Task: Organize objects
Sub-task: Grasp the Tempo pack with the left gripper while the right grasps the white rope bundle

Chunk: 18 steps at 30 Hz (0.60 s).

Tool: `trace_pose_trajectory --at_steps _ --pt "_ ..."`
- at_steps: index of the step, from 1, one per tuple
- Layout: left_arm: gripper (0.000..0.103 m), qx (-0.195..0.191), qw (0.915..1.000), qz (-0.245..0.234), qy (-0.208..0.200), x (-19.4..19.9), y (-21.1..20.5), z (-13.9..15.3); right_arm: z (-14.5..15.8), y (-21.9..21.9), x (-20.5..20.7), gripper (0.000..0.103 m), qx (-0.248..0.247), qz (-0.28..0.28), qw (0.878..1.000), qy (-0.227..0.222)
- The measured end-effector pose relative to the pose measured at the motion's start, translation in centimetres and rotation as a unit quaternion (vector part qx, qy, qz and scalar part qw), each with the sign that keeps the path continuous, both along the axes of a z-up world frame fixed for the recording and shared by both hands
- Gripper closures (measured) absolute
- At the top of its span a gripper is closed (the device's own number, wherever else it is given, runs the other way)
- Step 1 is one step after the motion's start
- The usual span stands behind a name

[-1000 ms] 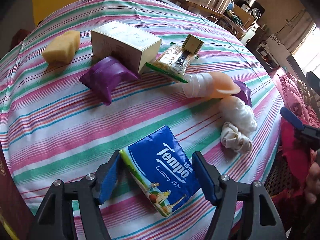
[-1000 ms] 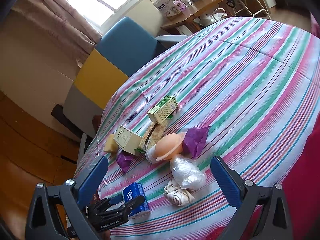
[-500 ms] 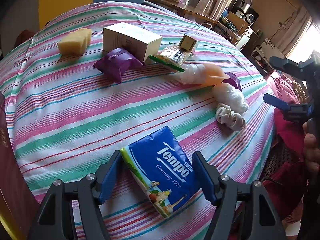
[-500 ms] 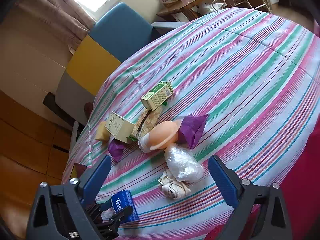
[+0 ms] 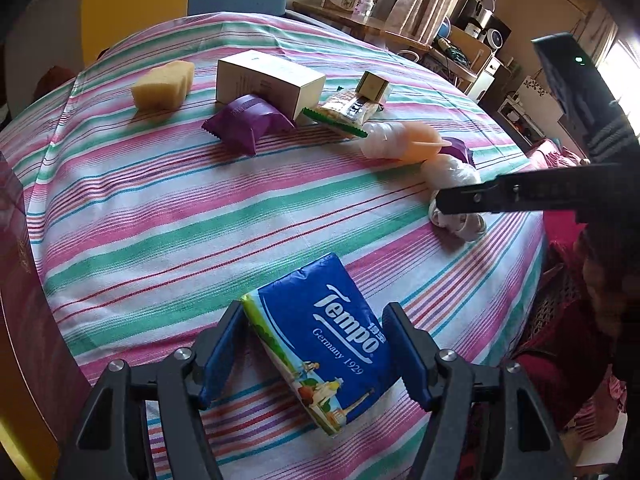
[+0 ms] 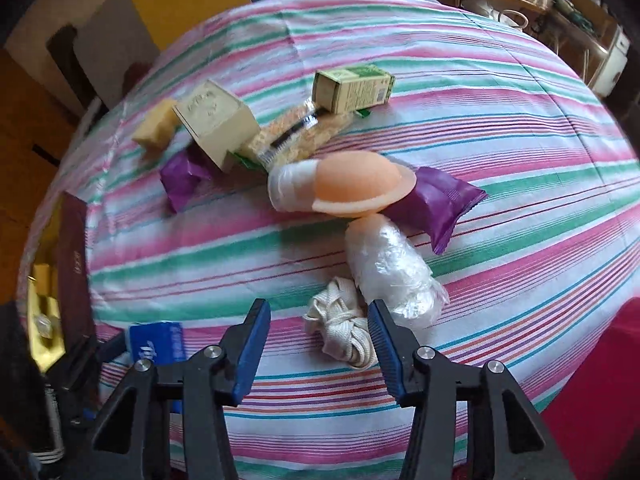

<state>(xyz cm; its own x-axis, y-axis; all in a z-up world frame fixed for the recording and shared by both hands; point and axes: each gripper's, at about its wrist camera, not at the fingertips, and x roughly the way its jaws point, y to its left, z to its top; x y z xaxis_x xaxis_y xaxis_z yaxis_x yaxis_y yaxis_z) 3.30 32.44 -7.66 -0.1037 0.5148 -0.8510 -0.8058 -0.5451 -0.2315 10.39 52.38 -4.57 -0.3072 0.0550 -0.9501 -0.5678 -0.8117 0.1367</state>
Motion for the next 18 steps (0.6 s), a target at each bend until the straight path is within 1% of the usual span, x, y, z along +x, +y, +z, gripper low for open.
trace_pose_trajectory --at_steps 2,3,4,5,7,9,12,13,16,18 --pt "0.033 0.003 1.0000 0.000 -0.004 0.0 -0.3 0.0 -1.1 -0.7 -0.9 0.057 0.025 0.024 0.998 -0.048" --pt "0.033 0.004 1.0000 0.000 -0.005 -0.1 -0.5 0.0 -1.5 -1.1 -1.2 0.060 0.034 0.036 0.997 -0.062" --pt "0.033 0.004 1.0000 0.001 -0.007 -0.1 -0.6 0.0 -1.7 -1.4 -1.3 0.067 0.048 0.043 0.995 -0.072" --pt "0.034 0.004 1.0000 0.001 -0.007 0.0 -0.7 0.1 -1.8 -1.5 -1.4 0.067 0.057 0.045 0.994 -0.078" --pt "0.035 0.005 0.9999 0.001 -0.009 0.1 -1.0 0.2 -1.8 -1.7 -1.3 0.072 0.060 0.050 0.994 -0.074" --pt "0.036 0.009 0.9998 0.002 -0.015 0.2 -1.6 0.5 -1.5 -2.1 -1.1 0.073 0.061 0.057 0.995 -0.061" --pt "0.037 0.028 0.9995 -0.001 -0.016 0.6 -2.8 1.8 0.1 -3.2 -0.6 0.073 0.047 0.091 0.995 0.012" --pt "0.038 0.034 0.9993 -0.001 -0.014 0.7 -3.2 2.4 0.3 -3.5 -0.5 0.073 0.048 0.098 0.994 0.019" --pt "0.039 0.059 0.9982 0.002 -0.008 0.9 -4.8 4.6 -0.3 -4.1 -1.3 0.073 0.056 0.108 0.993 0.002" --pt "0.040 0.074 0.9972 0.010 0.001 0.7 -6.2 6.3 -0.8 -4.4 -1.6 0.073 0.057 0.116 0.992 0.001"
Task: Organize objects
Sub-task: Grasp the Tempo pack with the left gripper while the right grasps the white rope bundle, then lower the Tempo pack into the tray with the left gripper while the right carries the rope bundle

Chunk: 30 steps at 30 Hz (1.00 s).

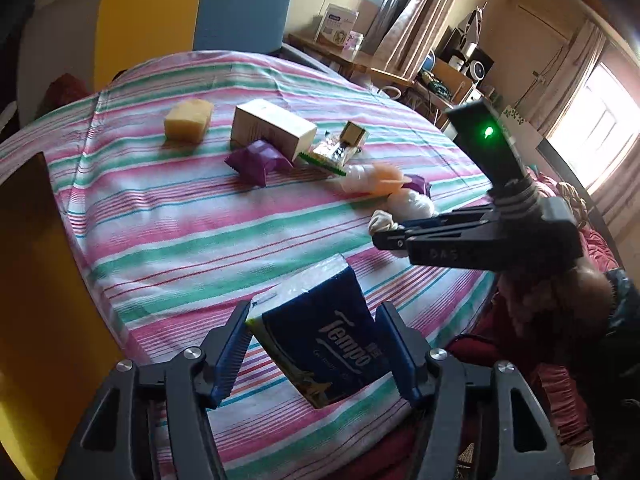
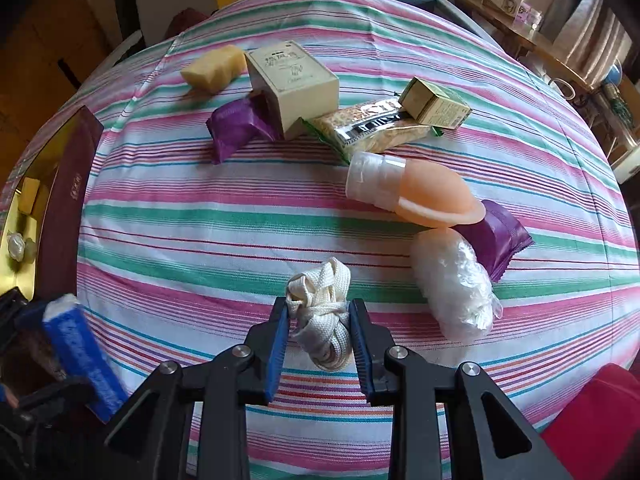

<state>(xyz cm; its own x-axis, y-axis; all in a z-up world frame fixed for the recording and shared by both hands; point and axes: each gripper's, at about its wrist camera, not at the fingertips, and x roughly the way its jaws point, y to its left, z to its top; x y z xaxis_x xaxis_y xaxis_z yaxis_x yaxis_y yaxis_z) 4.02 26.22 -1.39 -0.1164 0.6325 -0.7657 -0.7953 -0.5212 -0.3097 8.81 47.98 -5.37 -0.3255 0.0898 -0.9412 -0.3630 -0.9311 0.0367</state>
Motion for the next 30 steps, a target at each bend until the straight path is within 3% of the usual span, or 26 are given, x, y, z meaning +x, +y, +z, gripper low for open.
trace_pose_trajectory --at_steps 7,11,17,20,30 --pt "0.040 0.035 0.9950 0.092 0.017 -3.8 -8.9 4.8 -0.8 -1.6 -0.7 0.073 -0.009 0.016 1.000 0.011" --pt "0.040 0.005 0.9846 0.175 0.007 -7.3 -15.9 4.7 -0.5 -1.7 -0.6 0.073 -0.015 0.017 0.999 0.026" --pt "0.041 -0.067 0.9629 0.260 -0.025 -11.0 -23.2 1.3 0.0 -1.7 -0.2 0.073 -0.025 0.013 0.998 0.047" --pt "0.041 -0.096 0.9538 0.280 -0.052 -12.3 -24.7 -0.7 -0.3 -1.9 -0.3 0.073 -0.028 0.014 0.998 0.051" --pt "0.041 -0.175 0.9436 0.272 -0.069 -14.6 -23.5 -4.2 -0.1 -1.8 -0.6 0.073 -0.035 0.002 0.997 0.067"
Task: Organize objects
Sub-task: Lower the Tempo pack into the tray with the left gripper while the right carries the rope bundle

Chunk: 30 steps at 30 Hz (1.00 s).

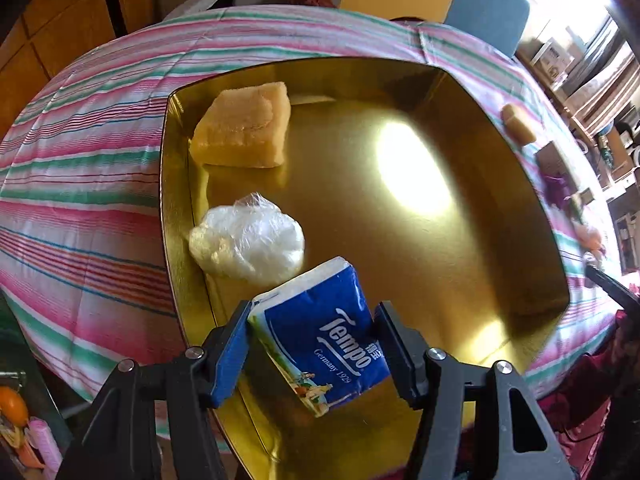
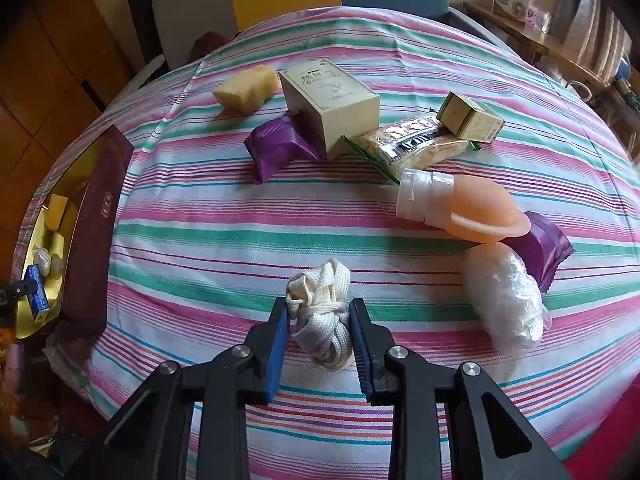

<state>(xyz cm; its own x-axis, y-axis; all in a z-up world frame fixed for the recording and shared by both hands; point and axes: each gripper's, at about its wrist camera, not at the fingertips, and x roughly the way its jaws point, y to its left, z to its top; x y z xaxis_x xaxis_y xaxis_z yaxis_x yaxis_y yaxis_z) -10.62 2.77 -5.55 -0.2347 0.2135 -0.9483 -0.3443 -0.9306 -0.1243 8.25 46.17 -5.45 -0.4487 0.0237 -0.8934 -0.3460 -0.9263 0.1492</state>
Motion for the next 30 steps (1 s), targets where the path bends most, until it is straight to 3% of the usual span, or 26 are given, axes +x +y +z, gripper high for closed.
trace_pose_trajectory --at_steps 10,17,24,30 --pt "0.042 -0.038 0.9991 0.012 0.013 -4.0 1.5 -1.1 0.2 0.1 -0.1 0.073 0.000 -0.009 1.000 0.010" --pt "0.041 -0.043 0.9983 0.011 0.038 -3.0 1.4 0.0 0.0 0.2 -0.1 0.073 0.000 -0.010 1.000 0.005" --pt "0.039 -0.017 0.9959 0.022 0.086 -0.6 -0.6 2.6 -0.2 0.1 -0.1 0.073 0.004 -0.015 1.000 0.003" --pt "0.039 0.043 0.9806 0.085 0.171 2.5 -3.7 6.6 2.9 -2.0 -0.6 0.073 -0.025 -0.006 0.998 0.051"
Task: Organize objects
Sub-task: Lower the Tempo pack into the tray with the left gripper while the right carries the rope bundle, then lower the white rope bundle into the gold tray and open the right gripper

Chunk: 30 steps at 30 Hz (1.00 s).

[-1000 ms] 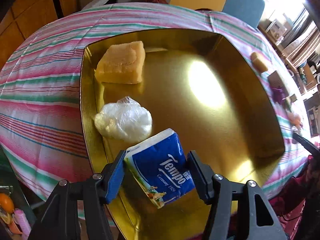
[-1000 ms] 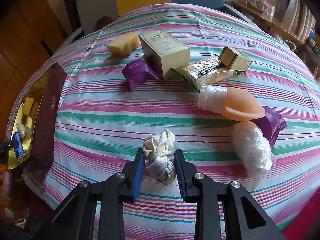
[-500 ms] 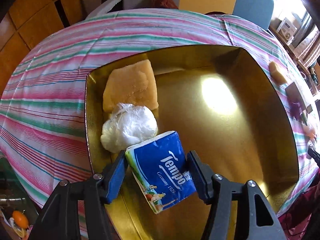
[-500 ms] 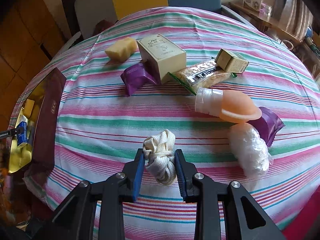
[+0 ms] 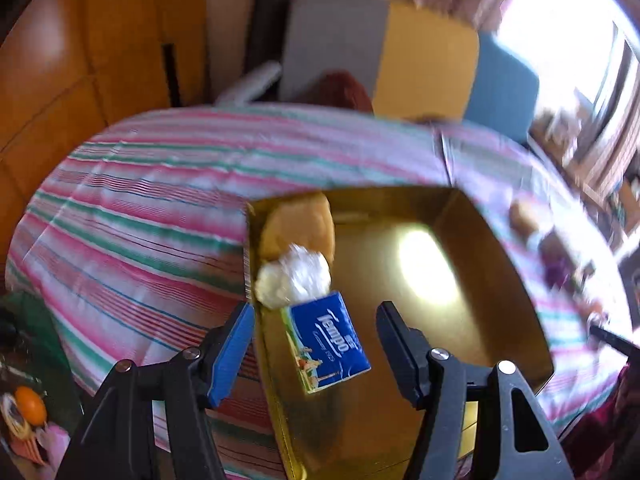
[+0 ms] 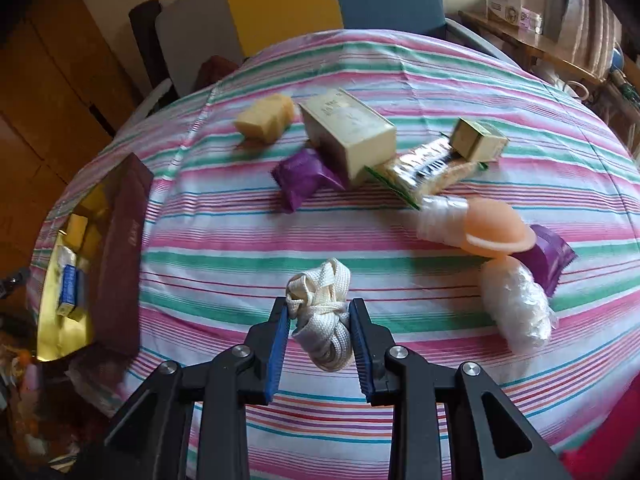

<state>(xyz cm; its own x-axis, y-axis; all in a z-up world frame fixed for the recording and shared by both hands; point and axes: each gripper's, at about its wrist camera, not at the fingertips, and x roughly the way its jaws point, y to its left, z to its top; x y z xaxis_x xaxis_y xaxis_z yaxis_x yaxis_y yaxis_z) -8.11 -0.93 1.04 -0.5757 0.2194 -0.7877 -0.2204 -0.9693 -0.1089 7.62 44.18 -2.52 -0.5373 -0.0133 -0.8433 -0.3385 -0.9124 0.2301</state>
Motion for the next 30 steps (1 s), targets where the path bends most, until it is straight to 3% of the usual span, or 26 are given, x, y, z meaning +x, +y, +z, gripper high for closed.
trace_pose_trajectory --at_steps 4,7,11,14,17,22,26,28,30 --pt "0.039 0.015 0.9991 0.029 0.026 1.0 -1.9 0.8 4.3 -6.4 -3.0 0.073 -0.020 0.097 0.994 0.050" --pt "0.039 0.017 0.9985 0.043 0.030 1.5 -2.9 0.8 6.1 -13.8 -5.9 0.073 -0.025 0.198 0.978 0.069" --pt "0.039 0.020 0.9973 0.060 0.038 2.0 -4.2 0.9 5.3 -24.0 -8.7 0.073 -0.035 0.316 0.947 0.055" --pt "0.039 0.026 0.9965 0.072 0.035 2.3 -5.3 0.4 3.2 -30.3 -10.4 0.073 -0.034 0.372 0.927 0.030" --pt "0.039 0.030 0.9962 0.078 0.025 2.4 -6.3 -0.3 0.4 -34.3 -11.9 0.072 -0.041 0.399 0.916 -0.008" --pt "0.039 0.023 0.9953 0.090 0.027 2.8 -7.5 -1.1 -2.8 -36.5 -13.2 0.068 -0.061 0.398 0.914 -0.049" --pt "0.039 0.018 0.9957 0.087 0.028 2.9 -7.5 -1.4 -3.2 -36.6 -13.0 0.056 -0.072 0.395 0.915 -0.045" --pt "0.039 0.016 0.9959 0.084 0.030 3.0 -7.2 -1.4 -2.8 -36.1 -12.9 0.040 -0.081 0.389 0.917 -0.035" --pt "0.039 0.016 0.9963 0.079 0.032 3.1 -7.0 -1.2 -2.0 -35.3 -12.6 0.040 -0.084 0.382 0.920 -0.020"
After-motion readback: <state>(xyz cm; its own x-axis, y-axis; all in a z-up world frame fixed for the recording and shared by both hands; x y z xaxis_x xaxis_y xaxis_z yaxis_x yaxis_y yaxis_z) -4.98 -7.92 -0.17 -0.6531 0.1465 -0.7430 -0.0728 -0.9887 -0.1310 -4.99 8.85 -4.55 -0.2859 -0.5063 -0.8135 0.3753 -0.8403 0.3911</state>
